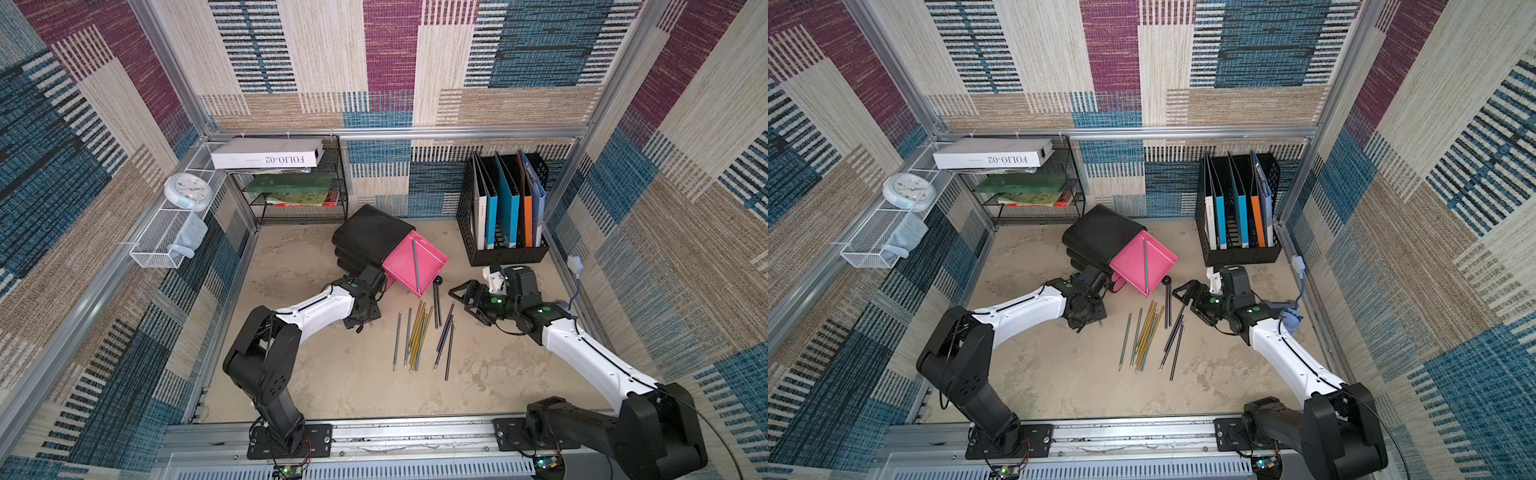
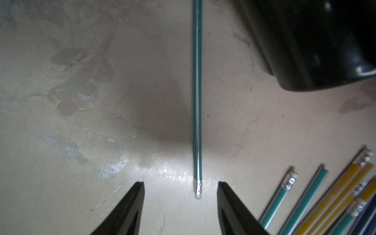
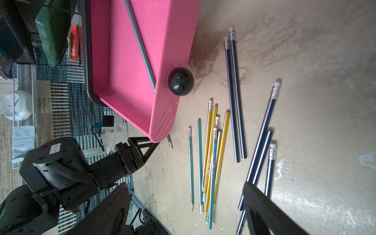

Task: Please place the pencils in the drawer according to their color
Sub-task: Pick up the pencil from the center of the board.

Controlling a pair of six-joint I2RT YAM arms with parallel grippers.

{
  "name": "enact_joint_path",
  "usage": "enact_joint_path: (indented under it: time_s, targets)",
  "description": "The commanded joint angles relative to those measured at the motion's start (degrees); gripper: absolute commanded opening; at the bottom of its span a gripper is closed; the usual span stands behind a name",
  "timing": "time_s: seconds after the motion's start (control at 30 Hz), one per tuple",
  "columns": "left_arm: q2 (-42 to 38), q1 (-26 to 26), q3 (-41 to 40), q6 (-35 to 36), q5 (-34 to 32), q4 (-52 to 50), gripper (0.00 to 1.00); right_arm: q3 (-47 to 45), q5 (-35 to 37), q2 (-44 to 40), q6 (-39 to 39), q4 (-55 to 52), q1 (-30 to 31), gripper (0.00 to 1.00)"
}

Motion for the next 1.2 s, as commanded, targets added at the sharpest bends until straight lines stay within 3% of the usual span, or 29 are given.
enact_joint_path:
  time_s: [0.0, 0.67, 1.17]
  targets:
    - [1.18, -0.26, 0.80, -1.15, -1.90, 0.31, 0.61, 0.14, 0.43, 0.09, -0.21, -0.13, 0.01, 0.90]
    - [8.73, -0.93, 4.39, -2.56, -2.34, -4.23, 0.59, 1.74, 1.13, 1.11, -1.15, -0.60, 0.10, 0.90]
    - [8.42, -0.97, 1.61, -4.59, -2.03, -4.66, 0.25, 2.13, 1.40, 1.07, -1.31, -0.72, 0.06, 0.90]
